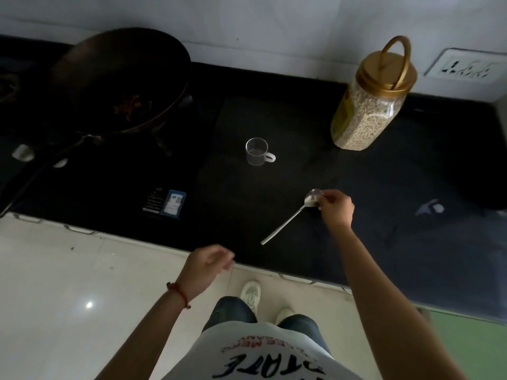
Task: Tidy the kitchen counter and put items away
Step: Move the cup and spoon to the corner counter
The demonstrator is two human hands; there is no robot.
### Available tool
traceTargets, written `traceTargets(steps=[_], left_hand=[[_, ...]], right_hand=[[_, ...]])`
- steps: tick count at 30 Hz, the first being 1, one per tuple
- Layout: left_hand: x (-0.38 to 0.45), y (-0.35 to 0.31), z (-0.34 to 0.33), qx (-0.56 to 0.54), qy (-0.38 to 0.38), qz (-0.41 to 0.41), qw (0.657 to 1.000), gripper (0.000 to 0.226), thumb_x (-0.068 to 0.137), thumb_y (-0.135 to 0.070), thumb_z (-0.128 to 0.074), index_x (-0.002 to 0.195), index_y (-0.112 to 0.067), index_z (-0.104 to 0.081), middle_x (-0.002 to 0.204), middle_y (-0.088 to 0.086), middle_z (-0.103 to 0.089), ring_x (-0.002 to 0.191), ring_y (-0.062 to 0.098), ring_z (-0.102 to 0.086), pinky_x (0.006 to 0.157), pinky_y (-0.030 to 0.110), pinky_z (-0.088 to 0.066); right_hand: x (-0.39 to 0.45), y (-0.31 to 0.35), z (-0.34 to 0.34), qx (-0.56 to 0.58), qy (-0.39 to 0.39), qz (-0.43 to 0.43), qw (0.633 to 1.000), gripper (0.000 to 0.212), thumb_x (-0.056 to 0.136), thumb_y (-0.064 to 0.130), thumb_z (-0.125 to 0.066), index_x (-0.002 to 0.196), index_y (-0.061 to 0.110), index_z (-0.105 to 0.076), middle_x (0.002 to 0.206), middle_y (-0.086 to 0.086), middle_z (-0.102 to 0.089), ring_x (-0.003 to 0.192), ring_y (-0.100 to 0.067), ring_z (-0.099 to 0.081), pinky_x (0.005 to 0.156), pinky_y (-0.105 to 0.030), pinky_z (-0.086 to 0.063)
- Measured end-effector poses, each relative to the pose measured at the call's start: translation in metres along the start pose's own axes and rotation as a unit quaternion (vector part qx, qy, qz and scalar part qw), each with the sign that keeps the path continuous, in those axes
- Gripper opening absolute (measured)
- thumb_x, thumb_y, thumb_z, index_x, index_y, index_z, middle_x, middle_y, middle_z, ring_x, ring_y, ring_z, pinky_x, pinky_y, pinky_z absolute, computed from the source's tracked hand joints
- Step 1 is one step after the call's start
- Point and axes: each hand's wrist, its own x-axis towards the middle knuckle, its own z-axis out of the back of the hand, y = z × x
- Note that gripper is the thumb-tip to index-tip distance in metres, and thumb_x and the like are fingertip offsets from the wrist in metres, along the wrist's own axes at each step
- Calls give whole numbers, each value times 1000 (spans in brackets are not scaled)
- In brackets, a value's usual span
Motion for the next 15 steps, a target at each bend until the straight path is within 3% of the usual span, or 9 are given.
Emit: traceTargets(steps=[2,4,6,10,12,15], left_hand=[[16,-35,2,-9,-9,-51,999,14,87,-14,-54,81,-22,-62,78,-3,-67,68,-2,-64,63,13,-51],[43,-64,4,-3,-35,-96,995,12,87,-14,-54,84,-22,-62,80,-3,-67,69,-3,-63,63,13,-49],[77,-87,4,27,-78,-124,989,13,84,-15,-59,97,-15,-62,92,2,-66,82,6,-63,68,13,-45],[140,-119,2,104,-152,-150,971,61,74,-17,-71,128,-11,-44,129,7,-47,115,18,-48,91,25,-42],[167,-127,0,151,-145,-145,967,80,70,-18,-75,137,-10,-31,142,11,-35,131,23,-36,106,34,-34],[201,-127,-5,182,-128,-95,970,96,66,-18,-78,141,-8,-19,149,15,-26,137,29,-28,112,42,-29]], right_hand=[[-11,-4,6,17,-2,7,1000,16,84,9,-58,97,5,-67,82,-9,-68,68,-13,-60,66,-15,-48],[-20,-9,10,35,-8,5,999,13,83,9,-59,93,6,-68,67,-2,-64,67,-18,-62,74,-25,-52],[-28,-12,14,47,-10,-3,999,11,83,9,-60,89,9,-69,62,4,-62,75,-26,-66,80,-38,-53],[-45,-16,22,72,-16,-10,997,13,83,8,-59,77,18,-66,63,3,-64,75,-28,-66,77,-39,-52],[-51,-18,26,76,-30,-18,997,12,83,8,-59,77,15,-66,63,2,-64,73,-28,-65,75,-38,-52],[-58,-21,31,82,-52,-31,995,18,83,8,-59,74,22,-64,62,1,-64,70,-26,-65,74,-38,-52]])
